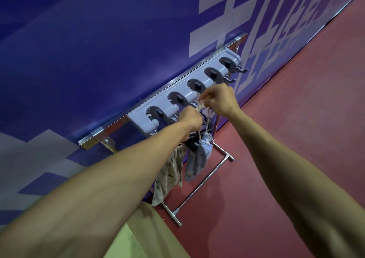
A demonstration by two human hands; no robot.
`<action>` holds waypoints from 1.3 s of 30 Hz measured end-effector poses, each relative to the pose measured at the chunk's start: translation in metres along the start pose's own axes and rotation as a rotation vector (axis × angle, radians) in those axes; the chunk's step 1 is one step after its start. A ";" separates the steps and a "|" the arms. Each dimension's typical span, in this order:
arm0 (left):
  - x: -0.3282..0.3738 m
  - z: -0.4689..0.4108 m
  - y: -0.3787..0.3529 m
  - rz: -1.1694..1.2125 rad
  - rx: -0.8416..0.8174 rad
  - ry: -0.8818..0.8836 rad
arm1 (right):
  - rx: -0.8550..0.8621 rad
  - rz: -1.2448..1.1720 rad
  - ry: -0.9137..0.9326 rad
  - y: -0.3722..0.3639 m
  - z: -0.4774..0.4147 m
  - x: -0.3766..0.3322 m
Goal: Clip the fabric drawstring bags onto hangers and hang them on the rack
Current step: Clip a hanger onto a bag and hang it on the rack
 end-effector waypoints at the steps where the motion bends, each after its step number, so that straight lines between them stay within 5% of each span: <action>1: 0.002 0.002 0.000 -0.006 -0.002 0.008 | 0.010 -0.011 -0.021 -0.002 -0.002 0.004; 9: 0.018 0.010 -0.005 -0.183 -0.045 -0.022 | -0.003 -0.119 -0.171 -0.018 -0.007 0.030; 21: -0.005 0.026 0.007 -0.013 -0.149 -0.016 | -0.084 -0.229 -0.327 -0.039 0.006 0.047; 32: -0.003 0.072 0.080 0.110 -0.008 -0.107 | 0.103 0.056 -0.102 0.005 0.036 -0.045; 39: -0.057 0.156 0.202 0.231 0.239 -0.103 | -0.134 0.040 0.175 -0.068 0.100 -0.186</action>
Point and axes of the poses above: each hand's wrist, its own z-axis away from the middle knuckle, its own y-axis out of the back of the hand, x = y × z, the point moved 10 cm from there along -z, towards the middle knuckle, and after that the axes turned 3 degrees about x, right-handed, at the moved point
